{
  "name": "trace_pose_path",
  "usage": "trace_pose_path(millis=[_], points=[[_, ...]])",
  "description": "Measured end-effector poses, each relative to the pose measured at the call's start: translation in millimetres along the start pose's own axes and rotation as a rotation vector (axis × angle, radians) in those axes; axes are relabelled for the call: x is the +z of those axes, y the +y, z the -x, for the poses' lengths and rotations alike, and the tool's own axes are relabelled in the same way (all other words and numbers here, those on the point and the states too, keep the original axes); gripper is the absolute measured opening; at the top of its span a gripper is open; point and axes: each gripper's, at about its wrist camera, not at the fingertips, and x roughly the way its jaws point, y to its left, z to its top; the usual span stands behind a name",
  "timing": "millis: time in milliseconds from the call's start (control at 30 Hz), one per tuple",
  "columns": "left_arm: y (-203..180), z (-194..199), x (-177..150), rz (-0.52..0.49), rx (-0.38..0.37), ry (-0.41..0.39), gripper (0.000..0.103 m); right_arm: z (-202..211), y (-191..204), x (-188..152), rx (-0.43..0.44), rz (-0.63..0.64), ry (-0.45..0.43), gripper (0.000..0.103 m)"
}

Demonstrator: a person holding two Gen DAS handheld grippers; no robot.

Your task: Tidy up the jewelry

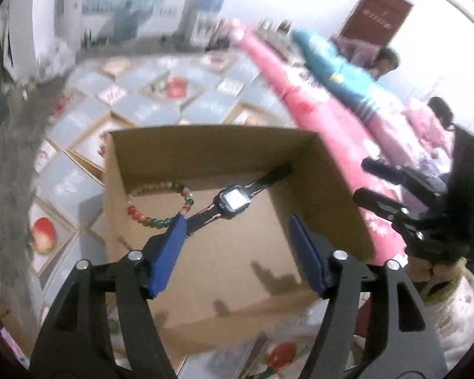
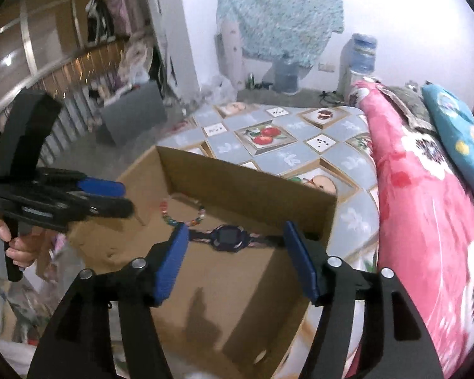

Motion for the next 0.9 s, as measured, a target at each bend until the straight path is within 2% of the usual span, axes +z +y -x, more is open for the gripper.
trace_pose_path(millis=[67,167,233,367,433,567,667,900], points=[[-3.7,25.8,-19.3,-0.016,0.010,-0.066,0.076,20.7,4.4,-19.3,-0.003,-0.019,-0.050,0.078],[-2.0,58.3,-62.0,-0.016,0.037,-0.148,0.083,43.2,10.3,-57.2,-0.019,-0.059,-0.086,0.085],[-1.2,63.7,-84.5,-0.008,0.076,-0.156,0.084,47.9,15.2,-85.7,-0.047,-0.072,-0.066,0.087],[5.1,53.2,-136.5,0.045,0.129,-0.102,0.084,40.7,24.2,-133.9,-0.124,-0.076,0.029,0.088],[7.7,40.2,-153.6,0.063,0.142,-0.065,0.084,34.3,25.5,-153.9,-0.129,-0.095,0.080,0.088],[6.9,6.6,-186.6,0.019,0.264,0.028,0.084,18.1,25.2,-186.6,-0.166,-0.109,0.177,0.088],[4.5,-3.9,-203.7,-0.028,0.331,0.057,0.084,12.8,25.3,-199.0,-0.199,-0.102,0.214,0.088],[16.9,-19.7,-214.2,-0.010,0.348,0.088,0.084,0.9,21.7,-212.6,-0.247,-0.104,0.258,0.088]])
